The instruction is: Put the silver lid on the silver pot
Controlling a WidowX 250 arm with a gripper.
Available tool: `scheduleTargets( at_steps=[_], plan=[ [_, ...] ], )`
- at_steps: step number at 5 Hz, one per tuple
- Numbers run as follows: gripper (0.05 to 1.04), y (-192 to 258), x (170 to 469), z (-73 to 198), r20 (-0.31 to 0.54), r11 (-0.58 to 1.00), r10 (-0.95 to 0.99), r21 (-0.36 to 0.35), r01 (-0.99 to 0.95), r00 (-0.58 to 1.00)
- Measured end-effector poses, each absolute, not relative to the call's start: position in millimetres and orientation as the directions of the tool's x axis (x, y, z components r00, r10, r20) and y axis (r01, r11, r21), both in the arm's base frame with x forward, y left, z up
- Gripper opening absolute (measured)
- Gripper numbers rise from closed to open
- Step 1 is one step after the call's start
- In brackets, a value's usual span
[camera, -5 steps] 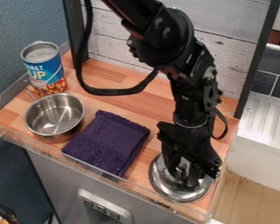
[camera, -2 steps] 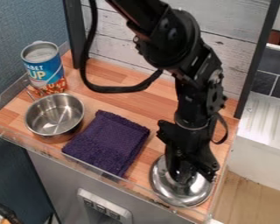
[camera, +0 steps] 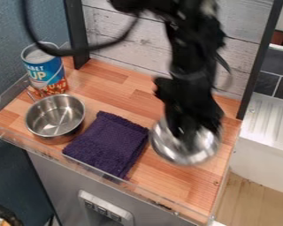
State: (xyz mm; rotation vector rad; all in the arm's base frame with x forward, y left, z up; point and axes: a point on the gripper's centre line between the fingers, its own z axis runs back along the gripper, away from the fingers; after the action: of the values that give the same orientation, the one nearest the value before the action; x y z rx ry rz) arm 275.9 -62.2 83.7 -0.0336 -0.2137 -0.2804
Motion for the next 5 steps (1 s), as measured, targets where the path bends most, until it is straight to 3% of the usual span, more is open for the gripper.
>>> scheduleTargets(
  at_steps=[3,5],
  plan=[
    [0.277,70,250,71,0.138,0.997,0.048,0.049,-0.055,0.989],
    [0.277,135,246,63,0.114,0.976,0.203,0.051,-0.210,0.973]
  ],
)
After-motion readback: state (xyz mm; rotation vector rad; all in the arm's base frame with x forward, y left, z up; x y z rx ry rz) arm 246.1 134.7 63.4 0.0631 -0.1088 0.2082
